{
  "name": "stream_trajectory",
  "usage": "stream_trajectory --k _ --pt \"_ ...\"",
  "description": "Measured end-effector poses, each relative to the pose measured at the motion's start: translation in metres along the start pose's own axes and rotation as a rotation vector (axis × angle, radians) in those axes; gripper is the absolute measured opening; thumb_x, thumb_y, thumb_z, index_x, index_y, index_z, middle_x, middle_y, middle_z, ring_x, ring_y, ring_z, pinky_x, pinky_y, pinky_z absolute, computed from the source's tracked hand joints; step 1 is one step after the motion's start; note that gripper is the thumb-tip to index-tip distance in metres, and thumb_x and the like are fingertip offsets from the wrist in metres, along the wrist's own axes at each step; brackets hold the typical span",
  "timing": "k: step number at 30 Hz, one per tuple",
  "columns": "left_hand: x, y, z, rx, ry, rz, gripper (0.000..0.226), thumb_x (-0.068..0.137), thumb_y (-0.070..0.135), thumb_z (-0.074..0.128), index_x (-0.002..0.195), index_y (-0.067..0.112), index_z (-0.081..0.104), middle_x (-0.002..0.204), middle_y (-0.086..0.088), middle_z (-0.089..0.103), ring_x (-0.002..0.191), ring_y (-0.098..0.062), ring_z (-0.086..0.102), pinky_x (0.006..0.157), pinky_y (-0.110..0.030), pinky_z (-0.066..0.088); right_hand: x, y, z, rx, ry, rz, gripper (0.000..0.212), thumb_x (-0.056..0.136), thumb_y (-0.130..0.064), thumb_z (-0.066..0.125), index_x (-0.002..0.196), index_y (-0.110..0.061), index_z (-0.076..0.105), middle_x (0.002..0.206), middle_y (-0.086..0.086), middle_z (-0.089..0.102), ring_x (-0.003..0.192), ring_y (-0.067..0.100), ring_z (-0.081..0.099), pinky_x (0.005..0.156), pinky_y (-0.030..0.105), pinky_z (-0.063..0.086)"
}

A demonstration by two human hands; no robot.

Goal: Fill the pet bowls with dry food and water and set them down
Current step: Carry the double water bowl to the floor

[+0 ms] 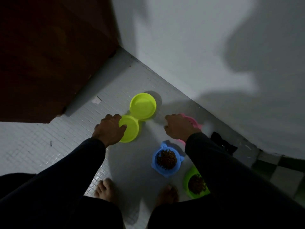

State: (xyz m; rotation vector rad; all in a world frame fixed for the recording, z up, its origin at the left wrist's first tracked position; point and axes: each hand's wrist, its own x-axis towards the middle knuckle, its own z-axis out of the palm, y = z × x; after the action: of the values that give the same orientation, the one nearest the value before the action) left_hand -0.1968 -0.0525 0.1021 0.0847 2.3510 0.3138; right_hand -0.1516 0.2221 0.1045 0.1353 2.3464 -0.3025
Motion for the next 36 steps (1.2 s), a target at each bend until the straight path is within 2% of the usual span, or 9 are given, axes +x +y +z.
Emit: stream_trajectory --k 2,5,9,12,20,24,28,31,36 --pt "-0.014 0.005 -0.01 0.027 -0.069 0.019 0.059 0.098 0.048 0.057 0.147 0.017 0.048 0.14 -0.023 0.05 0.127 -0.043 0.052 0.107 -0.05 0.044 -0.016 -0.001 -0.007 0.03 -0.043 0.02 0.032 0.098 -0.029 0.051 0.125 -0.012 0.058 0.119 0.013 0.064 0.109 0.034 0.06 0.085 0.038 0.048" --pt "-0.039 0.012 -0.028 0.102 -0.143 0.07 0.055 0.097 0.047 0.061 0.144 0.02 0.051 0.137 -0.022 0.052 0.125 -0.043 0.054 0.105 -0.05 0.045 -0.048 -0.005 -0.023 0.094 -0.113 0.087 0.032 0.094 -0.035 0.05 0.119 -0.016 0.06 0.116 0.014 0.064 0.103 0.037 0.062 0.089 0.049 0.054" --pt "-0.084 0.027 -0.063 0.145 -0.151 0.086 0.053 0.098 0.047 0.06 0.142 0.019 0.052 0.133 -0.022 0.054 0.121 -0.042 0.056 0.102 -0.05 0.047 -0.103 -0.01 -0.054 0.152 -0.145 0.072 0.032 0.096 -0.028 0.056 0.125 -0.014 0.061 0.125 0.009 0.064 0.116 0.03 0.06 0.098 0.043 0.05" --pt "-0.125 0.044 -0.094 0.171 -0.162 0.108 0.052 0.098 0.048 0.059 0.141 0.02 0.052 0.132 -0.021 0.055 0.12 -0.041 0.056 0.101 -0.051 0.048 -0.151 -0.015 -0.081 0.225 -0.146 0.077 0.029 0.096 -0.025 0.055 0.122 -0.014 0.059 0.12 0.008 0.064 0.111 0.028 0.062 0.096 0.043 0.054" --pt "-0.25 0.113 -0.196 0.213 -0.199 0.191 0.051 0.099 0.049 0.057 0.141 0.02 0.053 0.136 -0.017 0.058 0.122 -0.036 0.057 0.102 -0.045 0.048 -0.291 -0.038 -0.176 0.248 -0.085 0.116 0.028 0.093 -0.032 0.049 0.117 -0.021 0.055 0.117 0.008 0.063 0.104 0.034 0.063 0.091 0.049 0.054" --pt "-0.311 0.154 -0.249 0.248 -0.197 0.263 0.05 0.101 0.045 0.058 0.142 0.016 0.053 0.135 -0.016 0.059 0.118 -0.033 0.059 0.096 -0.037 0.047 -0.365 -0.048 -0.232 0.249 -0.009 0.131 0.026 0.094 -0.029 0.051 0.117 -0.019 0.056 0.119 0.01 0.064 0.103 0.034 0.063 0.088 0.043 0.054" --pt "-0.363 0.19 -0.296 0.294 -0.166 0.323 0.051 0.1 0.049 0.056 0.142 0.02 0.052 0.137 -0.015 0.058 0.122 -0.032 0.056 0.098 -0.039 0.047 -0.435 -0.052 -0.287 0.244 0.115 0.12 0.034 0.095 -0.024 0.053 0.127 -0.013 0.057 0.121 0.011 0.063 0.111 0.032 0.062 0.086 0.039 0.048" --pt "-0.394 0.215 -0.326 0.327 -0.12 0.371 0.053 0.099 0.051 0.056 0.143 0.021 0.051 0.139 -0.015 0.056 0.125 -0.034 0.055 0.101 -0.042 0.046 -0.48 -0.052 -0.323 0.218 0.155 0.137 0.032 0.098 -0.03 0.051 0.126 -0.013 0.055 0.123 0.012 0.061 0.115 0.033 0.058 0.089 0.041 0.045" --pt "-0.436 0.257 -0.368 0.385 -0.039 0.452 0.053 0.098 0.053 0.056 0.141 0.021 0.052 0.138 -0.013 0.059 0.125 -0.032 0.057 0.102 -0.041 0.048 -0.548 -0.047 -0.365 0.189 0.22 0.182 0.044 0.102 -0.039 0.052 0.136 -0.012 0.05 0.13 0.012 0.057 0.121 0.033 0.053 0.1 0.045 0.043"
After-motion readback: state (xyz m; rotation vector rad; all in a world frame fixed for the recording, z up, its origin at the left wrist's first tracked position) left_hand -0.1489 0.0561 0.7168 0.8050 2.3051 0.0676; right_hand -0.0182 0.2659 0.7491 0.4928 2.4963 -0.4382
